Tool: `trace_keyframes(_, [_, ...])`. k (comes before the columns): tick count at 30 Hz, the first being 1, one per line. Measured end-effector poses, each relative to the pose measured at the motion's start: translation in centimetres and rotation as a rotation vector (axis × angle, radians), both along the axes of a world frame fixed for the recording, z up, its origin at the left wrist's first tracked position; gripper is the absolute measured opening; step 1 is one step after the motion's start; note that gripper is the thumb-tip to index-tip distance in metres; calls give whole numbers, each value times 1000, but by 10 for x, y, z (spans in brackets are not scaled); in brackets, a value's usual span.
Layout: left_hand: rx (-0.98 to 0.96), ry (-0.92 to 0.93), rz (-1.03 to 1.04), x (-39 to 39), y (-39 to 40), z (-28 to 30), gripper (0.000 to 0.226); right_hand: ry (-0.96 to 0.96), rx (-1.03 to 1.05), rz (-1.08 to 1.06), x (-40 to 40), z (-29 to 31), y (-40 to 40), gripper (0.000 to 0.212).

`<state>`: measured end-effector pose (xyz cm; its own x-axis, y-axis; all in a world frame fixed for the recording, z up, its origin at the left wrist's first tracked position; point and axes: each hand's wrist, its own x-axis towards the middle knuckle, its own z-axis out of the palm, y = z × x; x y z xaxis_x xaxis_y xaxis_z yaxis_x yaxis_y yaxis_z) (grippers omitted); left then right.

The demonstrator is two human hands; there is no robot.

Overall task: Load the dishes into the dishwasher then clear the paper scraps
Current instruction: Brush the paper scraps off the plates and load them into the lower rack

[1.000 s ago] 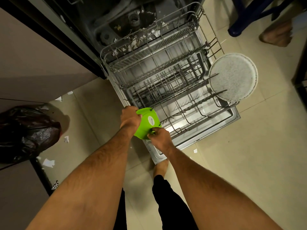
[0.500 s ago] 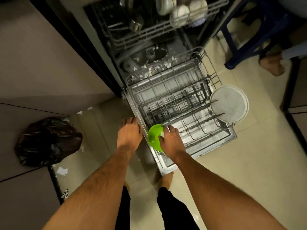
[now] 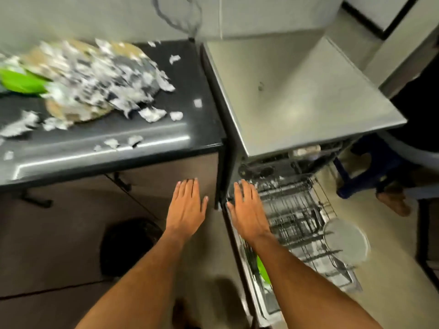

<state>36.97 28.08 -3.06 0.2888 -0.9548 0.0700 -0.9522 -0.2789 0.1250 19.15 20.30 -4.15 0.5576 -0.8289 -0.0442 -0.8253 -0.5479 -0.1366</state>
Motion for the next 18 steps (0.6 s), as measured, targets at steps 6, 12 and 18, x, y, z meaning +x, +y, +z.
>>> trace_keyframes(6, [-141, -19, 141, 102, 19, 83, 62, -142, -169, 103, 98, 86, -7, 63])
trace_keyframes(12, [-188, -55, 276, 175, 26, 135, 63, -131, -236, 195, 179, 138, -21, 64])
trace_keyframes(18, [-225, -57, 381, 245, 11, 150, 62, -168, -274, 325, 261, 165, -52, 61])
